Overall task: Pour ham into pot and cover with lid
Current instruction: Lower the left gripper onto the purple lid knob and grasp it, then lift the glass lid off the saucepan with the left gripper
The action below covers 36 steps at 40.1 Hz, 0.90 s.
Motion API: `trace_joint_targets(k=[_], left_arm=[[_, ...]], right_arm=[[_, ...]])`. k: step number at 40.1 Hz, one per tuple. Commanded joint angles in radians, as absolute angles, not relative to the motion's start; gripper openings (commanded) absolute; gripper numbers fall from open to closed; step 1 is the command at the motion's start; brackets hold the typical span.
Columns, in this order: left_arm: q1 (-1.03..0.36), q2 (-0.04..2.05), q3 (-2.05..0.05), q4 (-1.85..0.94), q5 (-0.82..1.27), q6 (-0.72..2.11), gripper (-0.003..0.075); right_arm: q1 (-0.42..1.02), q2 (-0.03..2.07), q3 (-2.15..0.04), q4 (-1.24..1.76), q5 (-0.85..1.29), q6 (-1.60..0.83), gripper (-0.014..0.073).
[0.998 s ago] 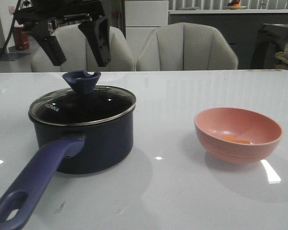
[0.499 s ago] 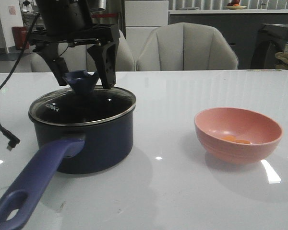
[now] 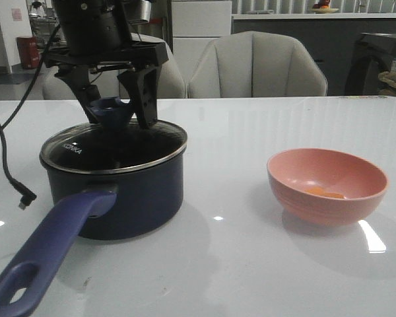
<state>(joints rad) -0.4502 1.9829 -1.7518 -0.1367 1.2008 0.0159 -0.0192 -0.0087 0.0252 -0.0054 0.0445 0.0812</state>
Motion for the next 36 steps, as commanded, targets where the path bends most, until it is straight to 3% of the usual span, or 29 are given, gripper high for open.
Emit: trace_joint_targets(k=[1,9,14,36], left_arm=[[-0.442,1.962,-1.779,-0.18,1.269,0.01,0.0392],[-0.442,1.962,-1.779,-0.18,1.285,0.01,0.0222],[-0.442,1.962,-1.779,-0.18,1.285,0.01,0.0161],[-0.442,1.944,-1.794,-0.18,1.285,0.01,0.0144]], right_arm=[[-0.026,-0.029,0.036,-0.015,-0.039,0.082,0.0166],[-0.026,-0.029,0.036,-0.015,-0.039,0.082,0.0166],[-0.026,-0.029,0.036,-0.015,-0.039,0.082,0.0166],[-0.026,-0.029,0.036,-0.015,-0.039,0.082,0.0166]])
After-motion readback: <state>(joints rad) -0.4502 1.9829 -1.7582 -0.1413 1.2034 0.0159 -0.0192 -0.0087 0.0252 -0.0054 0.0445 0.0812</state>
